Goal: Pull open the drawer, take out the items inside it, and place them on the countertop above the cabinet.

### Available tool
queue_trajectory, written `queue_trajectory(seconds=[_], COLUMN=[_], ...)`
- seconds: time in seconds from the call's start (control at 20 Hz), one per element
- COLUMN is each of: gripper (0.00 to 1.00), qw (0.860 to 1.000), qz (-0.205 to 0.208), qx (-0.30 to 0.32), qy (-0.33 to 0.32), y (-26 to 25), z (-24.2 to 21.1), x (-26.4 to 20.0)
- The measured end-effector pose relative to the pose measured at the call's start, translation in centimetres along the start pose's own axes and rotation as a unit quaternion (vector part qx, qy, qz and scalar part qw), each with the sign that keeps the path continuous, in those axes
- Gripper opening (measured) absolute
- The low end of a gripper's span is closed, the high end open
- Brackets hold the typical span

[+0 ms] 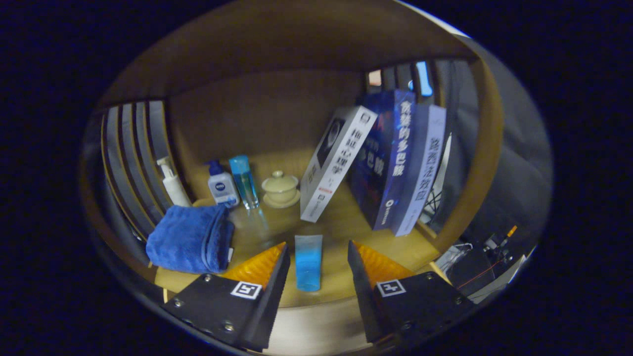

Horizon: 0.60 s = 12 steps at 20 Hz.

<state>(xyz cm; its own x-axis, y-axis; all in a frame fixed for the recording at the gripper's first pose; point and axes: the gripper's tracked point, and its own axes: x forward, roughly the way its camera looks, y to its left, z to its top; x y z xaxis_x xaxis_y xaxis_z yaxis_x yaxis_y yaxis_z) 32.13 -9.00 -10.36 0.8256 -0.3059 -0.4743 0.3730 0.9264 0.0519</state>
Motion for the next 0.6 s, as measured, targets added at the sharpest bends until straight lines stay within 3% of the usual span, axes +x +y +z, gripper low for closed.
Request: queue_trajectory(seconds=[0.35, 0.6], gripper=[0.70, 0.69], qw=[0.992, 0.984], qz=[-0.035, -0.040], qx=[0.010, 0.046], qy=[-0.125, -0.170], y=[-2.1, -1.7], z=[1.9, -2.8], x=[-10.2, -15.3])
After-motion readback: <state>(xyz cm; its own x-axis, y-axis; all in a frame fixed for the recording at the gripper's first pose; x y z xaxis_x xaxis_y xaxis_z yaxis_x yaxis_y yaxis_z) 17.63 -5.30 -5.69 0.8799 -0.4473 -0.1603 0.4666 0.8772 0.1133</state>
